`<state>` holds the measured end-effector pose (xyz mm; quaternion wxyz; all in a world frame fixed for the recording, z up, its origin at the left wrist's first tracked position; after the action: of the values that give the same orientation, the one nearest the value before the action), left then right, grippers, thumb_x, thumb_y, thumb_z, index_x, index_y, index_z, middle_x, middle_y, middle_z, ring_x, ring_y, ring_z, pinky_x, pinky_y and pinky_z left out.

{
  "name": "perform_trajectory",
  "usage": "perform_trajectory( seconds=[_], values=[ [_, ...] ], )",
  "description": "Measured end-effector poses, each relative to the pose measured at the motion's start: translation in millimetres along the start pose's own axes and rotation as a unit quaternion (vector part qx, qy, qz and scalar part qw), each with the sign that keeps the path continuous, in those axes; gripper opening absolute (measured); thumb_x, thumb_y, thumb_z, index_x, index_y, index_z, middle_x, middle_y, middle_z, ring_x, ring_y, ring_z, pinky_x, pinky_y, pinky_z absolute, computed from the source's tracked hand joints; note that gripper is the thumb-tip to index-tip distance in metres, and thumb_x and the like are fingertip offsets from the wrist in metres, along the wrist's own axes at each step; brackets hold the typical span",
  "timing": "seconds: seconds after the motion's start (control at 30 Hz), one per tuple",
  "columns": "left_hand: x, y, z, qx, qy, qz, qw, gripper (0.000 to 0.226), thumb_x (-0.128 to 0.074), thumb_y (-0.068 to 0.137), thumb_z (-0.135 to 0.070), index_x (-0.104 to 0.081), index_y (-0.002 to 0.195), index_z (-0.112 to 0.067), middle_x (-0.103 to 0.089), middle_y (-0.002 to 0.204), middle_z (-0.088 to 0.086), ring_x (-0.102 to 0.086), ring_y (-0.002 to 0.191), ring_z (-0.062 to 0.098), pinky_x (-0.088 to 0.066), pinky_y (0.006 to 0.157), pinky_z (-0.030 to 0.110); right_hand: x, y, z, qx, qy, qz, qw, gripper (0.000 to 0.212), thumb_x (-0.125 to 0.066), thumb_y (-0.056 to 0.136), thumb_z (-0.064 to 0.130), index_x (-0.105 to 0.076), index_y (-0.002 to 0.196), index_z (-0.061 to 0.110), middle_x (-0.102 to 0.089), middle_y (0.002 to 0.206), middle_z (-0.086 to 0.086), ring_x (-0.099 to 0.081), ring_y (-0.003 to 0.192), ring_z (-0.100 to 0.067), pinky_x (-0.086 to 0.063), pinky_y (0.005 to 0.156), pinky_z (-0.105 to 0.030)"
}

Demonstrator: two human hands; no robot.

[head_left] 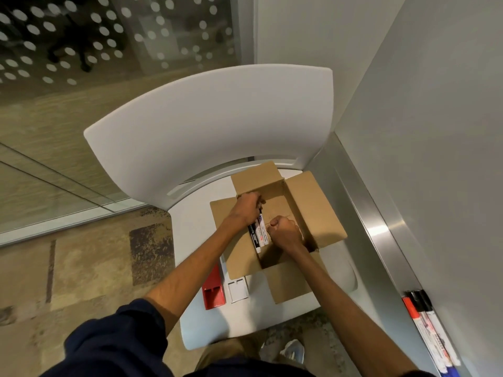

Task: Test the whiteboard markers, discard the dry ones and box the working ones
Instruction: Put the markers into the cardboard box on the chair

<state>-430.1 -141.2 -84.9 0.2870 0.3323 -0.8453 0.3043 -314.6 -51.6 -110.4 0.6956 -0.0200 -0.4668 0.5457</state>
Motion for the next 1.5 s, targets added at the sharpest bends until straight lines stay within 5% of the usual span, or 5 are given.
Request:
perform_trajectory(
  seconds=[0.43, 0.63, 0.93, 1.2, 1.5],
  values=[
    [6.7, -2.3, 1.0, 0.017, -0.089, -0.064, 0.994, 0.024, -0.053, 0.095, 0.001, -0.067, 0.114, -0.003, -0.073, 0.104, 0.010, -0.069, 0.088, 0.014, -0.055, 0.083, 0.023, -30.6, 10.7, 5.4, -0.054, -0.071, 0.025, 0.996, 0.034, -0.055, 0.098, 0.036, -0.067, 0.108, 0.006, -0.067, 0.097, -0.012, -0.061, 0.087, -0.029, -0.038, 0.063, -0.028],
    [9.3, -8.8, 0.9, 0.058, -0.081, -0.143, 0.985, 0.025, -0.056, 0.094, -0.005, -0.067, 0.117, -0.001, -0.072, 0.109, 0.012, -0.067, 0.099, 0.023, -0.053, 0.094, 0.035, -14.0, 2.9, 8.9, -0.058, -0.032, -0.010, 0.998, 0.030, -0.050, 0.101, 0.031, -0.065, 0.109, 0.006, -0.067, 0.102, -0.011, -0.062, 0.095, -0.028, -0.036, 0.068, -0.027],
    [-12.7, -8.2, -8.7, 0.132, -0.153, -0.102, 0.974, 0.032, -0.060, 0.096, -0.035, -0.069, 0.086, -0.005, -0.065, 0.065, 0.008, -0.063, 0.064, 0.022, -0.053, 0.070, 0.037, 14.7, -10.8, 23.7, 0.019, 0.088, -0.061, 0.994, 0.033, -0.046, 0.098, 0.017, -0.046, 0.066, 0.022, -0.052, 0.065, 0.004, -0.046, 0.060, -0.008, -0.030, 0.054, -0.025],
    [5.0, -24.6, -8.5, 0.168, -0.227, -0.163, 0.945, 0.017, -0.062, 0.095, -0.023, -0.069, 0.091, -0.007, -0.066, 0.072, 0.000, -0.057, 0.060, 0.006, -0.037, 0.054, 0.018, -1.0, -8.6, 17.0, 0.019, 0.168, -0.044, 0.985, 0.040, -0.034, 0.105, 0.031, -0.065, 0.086, 0.014, -0.068, 0.083, -0.004, -0.062, 0.078, -0.018, -0.048, 0.073, -0.034],
    [28.9, -43.8, -1.7, 0.162, -0.310, -0.182, 0.919, 0.013, -0.060, 0.096, -0.016, -0.067, 0.093, -0.007, -0.066, 0.068, 0.006, -0.062, 0.055, 0.014, -0.050, 0.048, 0.016, -26.2, 8.0, 11.9, -0.030, 0.039, 0.028, 0.998, 0.025, -0.049, 0.096, 0.026, -0.059, 0.080, 0.009, -0.062, 0.084, -0.012, -0.057, 0.083, -0.029, -0.041, 0.069, -0.032]
  ],
)
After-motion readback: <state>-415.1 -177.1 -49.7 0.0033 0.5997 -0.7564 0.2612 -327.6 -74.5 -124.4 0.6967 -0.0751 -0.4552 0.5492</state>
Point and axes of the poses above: each hand's wrist, its own y-axis towards the middle knuckle, its own x-axis out of the back of the hand, z = x × y, the point moved 6 cm from there along y, towards the middle knuckle
